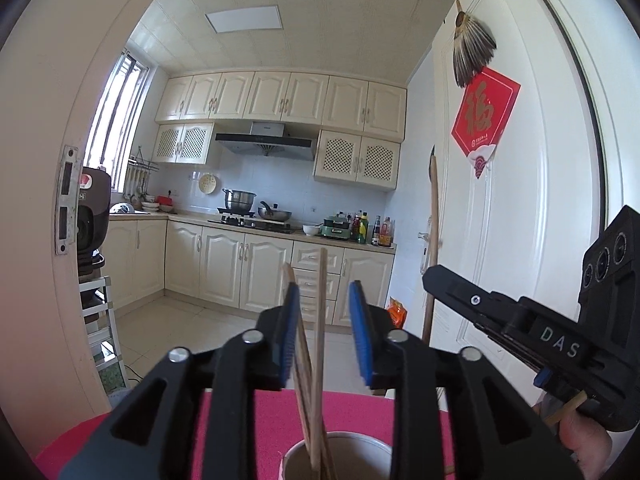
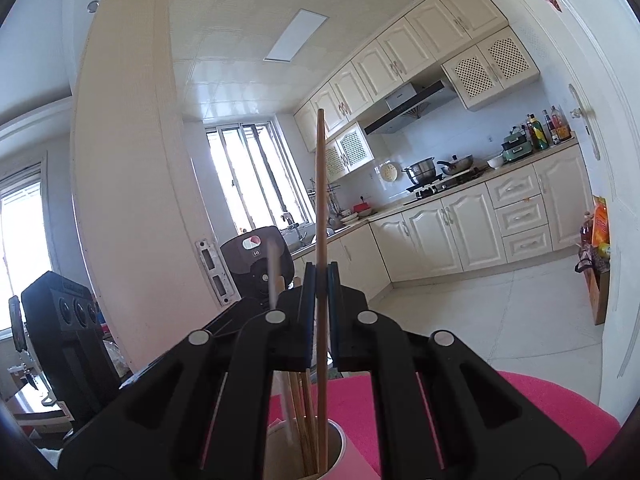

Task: Organize utensils
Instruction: 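Lower both chopsticks into the pink cup and open both tools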

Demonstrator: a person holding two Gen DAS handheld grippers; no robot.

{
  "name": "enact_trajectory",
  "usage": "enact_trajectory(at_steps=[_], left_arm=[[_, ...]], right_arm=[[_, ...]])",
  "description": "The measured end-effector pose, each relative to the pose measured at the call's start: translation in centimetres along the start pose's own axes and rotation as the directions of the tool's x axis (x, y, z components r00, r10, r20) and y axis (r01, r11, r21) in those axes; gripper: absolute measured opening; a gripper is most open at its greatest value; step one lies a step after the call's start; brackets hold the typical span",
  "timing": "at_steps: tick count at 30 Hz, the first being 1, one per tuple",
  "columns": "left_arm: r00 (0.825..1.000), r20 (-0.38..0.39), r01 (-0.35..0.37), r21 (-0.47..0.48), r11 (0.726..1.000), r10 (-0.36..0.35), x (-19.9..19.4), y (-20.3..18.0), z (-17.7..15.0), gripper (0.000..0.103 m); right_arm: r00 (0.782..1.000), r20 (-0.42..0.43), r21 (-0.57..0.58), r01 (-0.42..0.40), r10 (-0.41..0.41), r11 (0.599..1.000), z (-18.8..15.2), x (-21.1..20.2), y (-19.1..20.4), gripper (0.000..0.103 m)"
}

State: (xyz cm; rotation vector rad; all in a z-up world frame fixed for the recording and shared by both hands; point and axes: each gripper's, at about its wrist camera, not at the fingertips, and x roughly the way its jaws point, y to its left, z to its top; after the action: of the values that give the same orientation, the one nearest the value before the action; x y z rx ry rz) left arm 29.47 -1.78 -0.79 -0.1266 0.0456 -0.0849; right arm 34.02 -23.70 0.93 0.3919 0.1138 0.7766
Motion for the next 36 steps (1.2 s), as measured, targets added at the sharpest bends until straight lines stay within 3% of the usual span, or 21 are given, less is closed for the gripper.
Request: enact_trajectory(at_steps=[7, 13, 19, 21, 23, 26, 36], left_arm=[[1.0, -0.024, -0.011, 0.009, 1.0, 0.011, -1.3, 0.3, 0.9, 0.035], [0.998, -0.052, -0.024, 0.021, 0.999, 0.025, -2.8, 0.4, 1.4, 0.049], [0.996, -0.082, -0.029, 0.02, 0.999, 0.031, -4.5, 0.4, 2.2, 0.054], [0.994, -0.099, -0.033, 0.026, 0.999, 0.035, -5.2, 0.4, 2.3, 0.054], [0.992, -0.117, -0.037, 0.026, 0.999, 0.04, -5.8, 0.4, 2.5, 0.054], [0.989, -0.135, -0.052, 0.022, 0.998, 0.055, -7.0, 0.6, 2.7, 0.056], [0.978, -0.192, -0.081, 0.018, 0.997, 0.083, -11.9, 1.3, 3.6, 0.061]], right_arm=[[0.999, -0.032, -0.034, 0.026, -0.027, 0.999, 0.0, 0.1, 0.8, 0.007], [0.994, -0.052, -0.069, 0.097, -0.101, 0.993, 0.0, -0.7, 1.7, 0.007], [0.985, -0.081, -0.093, 0.142, -0.15, 0.985, 0.4, -1.7, 3.1, 0.008], [0.982, -0.096, -0.097, 0.153, -0.162, 0.983, 0.5, -2.1, 3.6, 0.011], [0.978, -0.1, -0.102, 0.175, -0.185, 0.979, 0.5, -2.5, 4.1, 0.028], [0.974, -0.09, -0.101, 0.197, -0.206, 0.975, 0.6, -4.0, 4.8, 0.043], [0.933, -0.122, -0.161, 0.317, -0.338, 0.935, 0.4, -7.5, 9.0, 0.047]])
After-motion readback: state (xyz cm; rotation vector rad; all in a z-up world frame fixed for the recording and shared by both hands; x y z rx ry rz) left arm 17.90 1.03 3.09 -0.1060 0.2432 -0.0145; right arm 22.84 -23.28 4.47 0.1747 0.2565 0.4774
